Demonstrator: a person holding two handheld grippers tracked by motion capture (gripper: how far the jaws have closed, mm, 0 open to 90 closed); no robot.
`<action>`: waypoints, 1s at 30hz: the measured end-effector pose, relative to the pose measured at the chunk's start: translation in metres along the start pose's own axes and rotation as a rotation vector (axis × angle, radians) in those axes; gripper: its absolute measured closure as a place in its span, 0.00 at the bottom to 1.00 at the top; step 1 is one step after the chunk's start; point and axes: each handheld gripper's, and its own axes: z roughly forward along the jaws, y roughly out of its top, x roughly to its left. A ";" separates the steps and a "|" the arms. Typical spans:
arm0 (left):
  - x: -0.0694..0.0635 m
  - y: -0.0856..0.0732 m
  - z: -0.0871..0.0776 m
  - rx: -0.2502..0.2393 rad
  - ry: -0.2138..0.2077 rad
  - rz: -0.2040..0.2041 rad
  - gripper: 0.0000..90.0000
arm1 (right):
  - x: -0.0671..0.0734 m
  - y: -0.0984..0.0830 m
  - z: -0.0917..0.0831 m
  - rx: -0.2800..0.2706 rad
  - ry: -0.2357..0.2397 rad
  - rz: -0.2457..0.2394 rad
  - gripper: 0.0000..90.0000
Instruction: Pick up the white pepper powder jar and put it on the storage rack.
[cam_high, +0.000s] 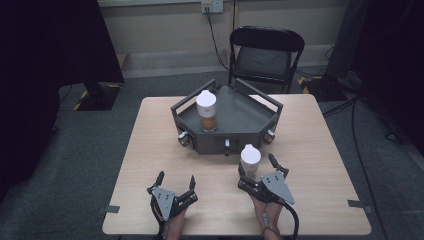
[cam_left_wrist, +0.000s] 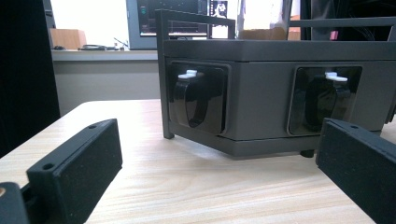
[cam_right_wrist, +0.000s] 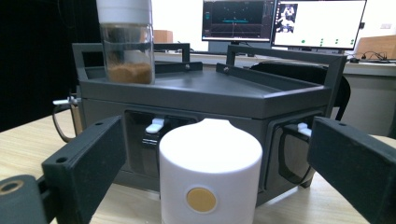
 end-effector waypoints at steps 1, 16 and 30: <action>0.000 0.000 0.000 0.000 0.000 0.000 0.00 | 0.000 -0.001 0.002 0.004 0.002 0.001 0.05; 0.001 0.000 0.000 0.000 -0.005 0.000 0.00 | -0.001 -0.005 0.017 0.077 -0.003 0.025 0.14; 0.001 0.000 0.000 0.000 -0.006 -0.001 0.00 | 0.000 -0.008 0.027 0.113 0.005 0.045 0.27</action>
